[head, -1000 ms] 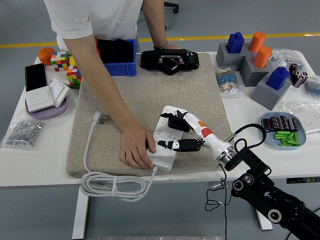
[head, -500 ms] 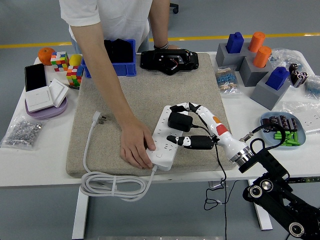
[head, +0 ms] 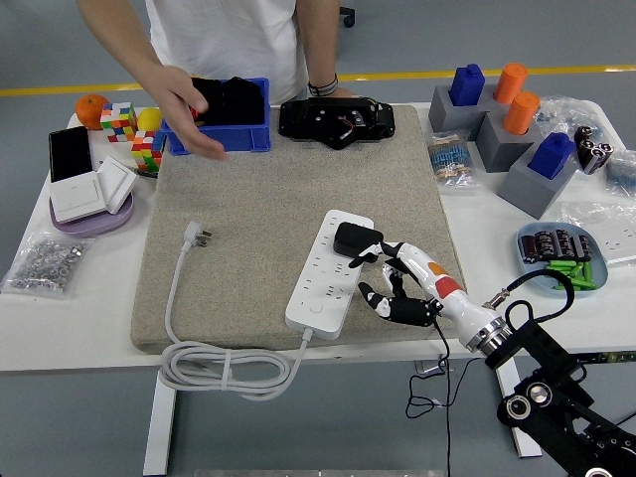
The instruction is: Press the white button,pick up the black plug,place it near the board,insert it into the board
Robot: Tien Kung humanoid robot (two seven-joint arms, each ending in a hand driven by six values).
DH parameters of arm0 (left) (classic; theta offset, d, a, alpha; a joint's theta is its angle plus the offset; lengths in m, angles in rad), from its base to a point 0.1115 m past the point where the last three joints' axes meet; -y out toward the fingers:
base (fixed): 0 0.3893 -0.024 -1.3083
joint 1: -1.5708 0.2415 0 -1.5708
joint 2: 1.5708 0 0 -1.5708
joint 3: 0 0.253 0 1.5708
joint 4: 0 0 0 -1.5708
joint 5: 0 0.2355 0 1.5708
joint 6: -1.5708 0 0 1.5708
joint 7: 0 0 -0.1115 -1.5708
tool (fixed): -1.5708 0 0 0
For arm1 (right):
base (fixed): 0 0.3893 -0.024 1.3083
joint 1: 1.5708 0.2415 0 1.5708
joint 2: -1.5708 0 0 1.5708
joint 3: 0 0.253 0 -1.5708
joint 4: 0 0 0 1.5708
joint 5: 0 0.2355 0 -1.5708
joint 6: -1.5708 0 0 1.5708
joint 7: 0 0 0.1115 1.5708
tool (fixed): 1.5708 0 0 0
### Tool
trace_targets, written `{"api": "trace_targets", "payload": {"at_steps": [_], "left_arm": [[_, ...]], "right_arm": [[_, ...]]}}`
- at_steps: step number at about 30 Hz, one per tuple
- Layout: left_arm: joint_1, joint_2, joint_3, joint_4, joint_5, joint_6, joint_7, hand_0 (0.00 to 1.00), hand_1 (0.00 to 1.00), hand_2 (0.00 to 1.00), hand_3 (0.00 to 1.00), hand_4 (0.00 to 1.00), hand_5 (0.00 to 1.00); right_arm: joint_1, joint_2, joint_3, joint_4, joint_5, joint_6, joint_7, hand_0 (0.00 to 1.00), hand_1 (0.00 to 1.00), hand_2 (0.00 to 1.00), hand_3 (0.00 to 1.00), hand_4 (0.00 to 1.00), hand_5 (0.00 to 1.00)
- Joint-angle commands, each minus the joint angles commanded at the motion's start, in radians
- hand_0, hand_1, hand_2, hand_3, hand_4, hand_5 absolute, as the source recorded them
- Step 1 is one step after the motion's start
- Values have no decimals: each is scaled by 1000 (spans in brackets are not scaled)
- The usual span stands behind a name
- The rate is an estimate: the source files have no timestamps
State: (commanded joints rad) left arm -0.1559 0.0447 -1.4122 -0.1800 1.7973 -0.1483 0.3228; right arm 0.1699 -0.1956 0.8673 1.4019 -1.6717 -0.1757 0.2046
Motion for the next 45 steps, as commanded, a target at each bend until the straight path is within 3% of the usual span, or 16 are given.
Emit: {"api": "trace_targets", "payload": {"at_steps": [4,5,11,24,36,45], "left_arm": [[0,-1,1,0,-2,0,0,690,638,614,638,557,180],[0,-1,2,0,-4,-1,0,690,638,614,638,557,180],[0,-1,2,0,-4,-1,0,690,638,614,638,557,180],[-1,1,3,0,-6,-1,0,690,638,614,638,559,182],[-3,6,2,0,6,-6,3,690,637,614,638,559,182],[-3,8,7,0,2,-8,3,690,637,615,638,559,181]], "right_arm": [[-5,-3,-9,3,-30,27,-37,2,2,52,552,279,2],[-6,-3,-12,5,-39,41,-55,2,2,59,574,181,2],[-10,-9,-26,16,-72,81,-110,2,2,59,579,168,2],[54,10,-103,23,-107,92,-166,2,2,60,585,157,2],[153,63,-165,-74,-121,91,-179,2,2,60,586,154,2],[178,79,-167,-122,-165,91,-186,2,2,60,587,156,2]]}}
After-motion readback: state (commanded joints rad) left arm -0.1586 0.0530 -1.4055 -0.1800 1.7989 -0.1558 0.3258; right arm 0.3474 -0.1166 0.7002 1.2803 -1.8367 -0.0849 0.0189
